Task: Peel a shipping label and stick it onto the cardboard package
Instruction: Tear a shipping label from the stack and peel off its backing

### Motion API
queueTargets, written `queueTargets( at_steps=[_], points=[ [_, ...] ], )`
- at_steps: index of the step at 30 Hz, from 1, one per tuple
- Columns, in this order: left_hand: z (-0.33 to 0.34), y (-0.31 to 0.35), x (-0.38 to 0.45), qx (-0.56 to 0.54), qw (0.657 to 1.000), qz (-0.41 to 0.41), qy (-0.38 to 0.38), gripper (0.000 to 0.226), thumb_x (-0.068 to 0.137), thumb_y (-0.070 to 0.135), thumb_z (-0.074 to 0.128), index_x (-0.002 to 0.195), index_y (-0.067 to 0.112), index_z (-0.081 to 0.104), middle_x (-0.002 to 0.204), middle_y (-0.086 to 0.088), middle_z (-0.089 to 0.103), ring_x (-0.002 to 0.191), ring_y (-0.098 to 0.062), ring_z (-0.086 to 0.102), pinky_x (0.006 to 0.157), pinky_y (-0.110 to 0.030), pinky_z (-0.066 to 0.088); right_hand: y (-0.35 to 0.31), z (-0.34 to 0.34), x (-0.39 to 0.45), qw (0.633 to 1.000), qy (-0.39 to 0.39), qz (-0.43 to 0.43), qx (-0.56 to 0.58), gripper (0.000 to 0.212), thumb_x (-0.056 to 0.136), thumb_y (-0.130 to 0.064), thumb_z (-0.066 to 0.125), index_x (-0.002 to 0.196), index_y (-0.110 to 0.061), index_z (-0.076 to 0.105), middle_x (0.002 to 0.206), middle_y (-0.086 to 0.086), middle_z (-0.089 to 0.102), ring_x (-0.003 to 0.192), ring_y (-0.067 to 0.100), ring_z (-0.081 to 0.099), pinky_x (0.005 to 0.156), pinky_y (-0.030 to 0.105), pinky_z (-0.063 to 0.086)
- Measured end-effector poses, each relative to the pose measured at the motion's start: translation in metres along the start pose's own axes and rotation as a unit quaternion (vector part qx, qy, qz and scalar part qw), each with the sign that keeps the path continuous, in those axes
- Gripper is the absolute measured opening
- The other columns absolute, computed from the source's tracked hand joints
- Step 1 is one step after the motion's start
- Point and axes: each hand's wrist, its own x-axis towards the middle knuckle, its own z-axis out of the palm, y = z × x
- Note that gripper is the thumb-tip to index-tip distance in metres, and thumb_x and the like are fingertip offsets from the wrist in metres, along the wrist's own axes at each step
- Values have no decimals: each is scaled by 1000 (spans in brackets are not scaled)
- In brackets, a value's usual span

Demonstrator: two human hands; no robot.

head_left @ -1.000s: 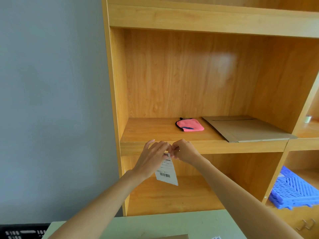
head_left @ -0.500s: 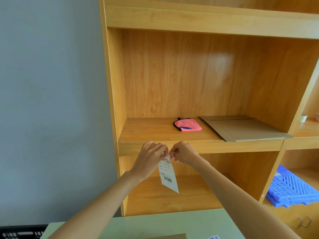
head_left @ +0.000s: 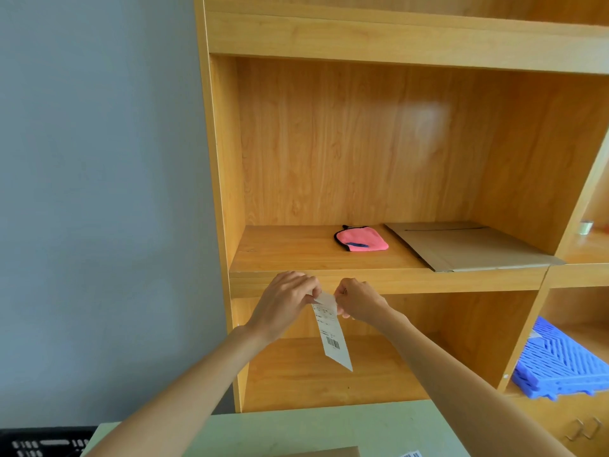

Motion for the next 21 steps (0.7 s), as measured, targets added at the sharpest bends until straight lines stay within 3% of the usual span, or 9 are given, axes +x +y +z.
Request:
queueTargets(
  at_steps=[5,8,11,17,21],
  points=[
    [-3,3,1,0,1000,3,-5,22,82,6,74,87,18,56,89,11,66,94,-11,59,87,-28,43,-6,5,-4,999,13,-30,15,21,99,-9,42,114,1,52,111,17,54,91,34,62,80,43,54],
    [-8,5,5,-8,1000,-1,9,23,80,3,75,86,17,57,89,8,67,93,-10,57,85,-26,42,-11,5,-3,997,52,-58,5,25,102,-17,29,111,-4,49,97,16,58,86,35,59,70,42,47],
    [-14,4,8,-9,1000,-4,13,25,80,-1,74,87,17,57,87,9,66,90,-10,58,84,-27,45,-11,4,1,996,31,-81,-21,14,102,-18,27,98,-13,40,86,17,63,69,37,57,55,39,37],
    [-26,-6,15,-17,1000,-4,12,23,85,7,71,98,23,59,91,13,67,88,-8,61,79,-26,50,-10,-1,-4,993,18,-98,-64,15,104,-26,30,98,-17,40,92,12,67,73,33,62,57,41,43],
    [-37,-12,21,-8,1000,29,7,13,83,10,71,88,22,70,91,15,71,101,-9,61,89,-31,45,-8,-3,-8,993,6,-83,-78,25,104,-32,32,106,-11,45,91,12,67,75,30,64,60,41,46]
  ],
)
